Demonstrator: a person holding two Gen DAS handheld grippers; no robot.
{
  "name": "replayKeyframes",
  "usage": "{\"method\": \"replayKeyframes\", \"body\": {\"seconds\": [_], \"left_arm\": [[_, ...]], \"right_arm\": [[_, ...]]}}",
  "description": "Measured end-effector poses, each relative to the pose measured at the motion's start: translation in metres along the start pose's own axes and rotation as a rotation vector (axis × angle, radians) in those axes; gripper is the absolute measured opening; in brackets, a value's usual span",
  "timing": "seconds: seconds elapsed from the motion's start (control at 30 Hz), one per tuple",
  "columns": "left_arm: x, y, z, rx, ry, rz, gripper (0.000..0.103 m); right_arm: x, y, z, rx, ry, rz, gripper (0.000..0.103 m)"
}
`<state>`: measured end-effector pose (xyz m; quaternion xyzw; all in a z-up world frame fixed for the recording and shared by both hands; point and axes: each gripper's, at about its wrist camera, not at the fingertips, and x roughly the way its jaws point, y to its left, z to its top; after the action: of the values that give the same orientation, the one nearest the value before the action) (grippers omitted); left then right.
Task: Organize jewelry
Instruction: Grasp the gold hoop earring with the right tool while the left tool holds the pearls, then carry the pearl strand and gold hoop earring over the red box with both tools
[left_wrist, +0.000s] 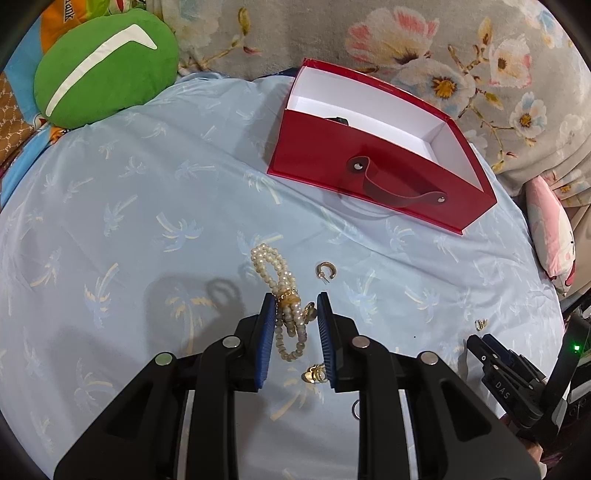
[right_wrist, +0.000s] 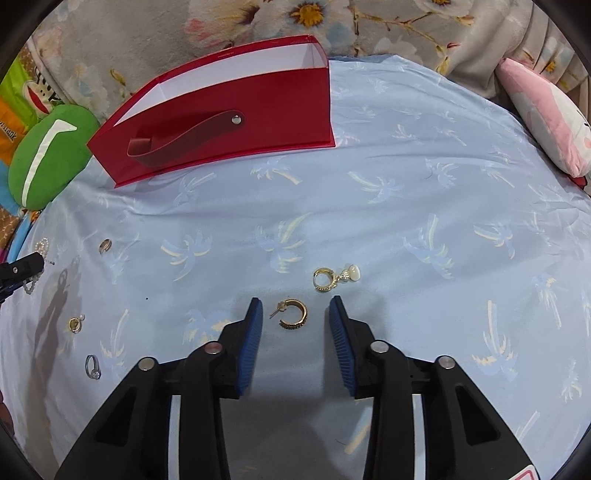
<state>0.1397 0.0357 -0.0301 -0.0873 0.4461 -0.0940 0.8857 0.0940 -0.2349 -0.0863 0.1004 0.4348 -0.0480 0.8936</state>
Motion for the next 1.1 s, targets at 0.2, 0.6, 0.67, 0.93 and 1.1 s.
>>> {"method": "replayKeyframes", "body": {"seconds": [0.2,0.6,0.67,0.93,1.1], "left_arm": [[0.002,-0.002,-0.002,0.008,0.010,-0.007,0.022],[-0.011,-0.013,0.004,0.038,-0.019,-0.029,0.022],[-0.019,-0.017,0.009,0.049,-0.037,-0.039,0.022],[-0.056,-0.045,0.048,0.133,-0.162,-0.069,0.022],[-0.068,-0.062,0.082,0.176,-0.231,-0.084,0.022]], "right_arm": [[0.001,0.001,0.000,-0.009,-0.007,-0.007,0.019],[-0.040,0.006,0.015,0.000,-0.100,0.040,0.019],[-0.054,0.007,0.024,-0.008,-0.137,0.051,0.019],[-0.105,0.022,0.073,-0.077,-0.303,0.079,0.019],[-0.117,0.029,0.112,-0.094,-0.372,0.116,0.019]]}}
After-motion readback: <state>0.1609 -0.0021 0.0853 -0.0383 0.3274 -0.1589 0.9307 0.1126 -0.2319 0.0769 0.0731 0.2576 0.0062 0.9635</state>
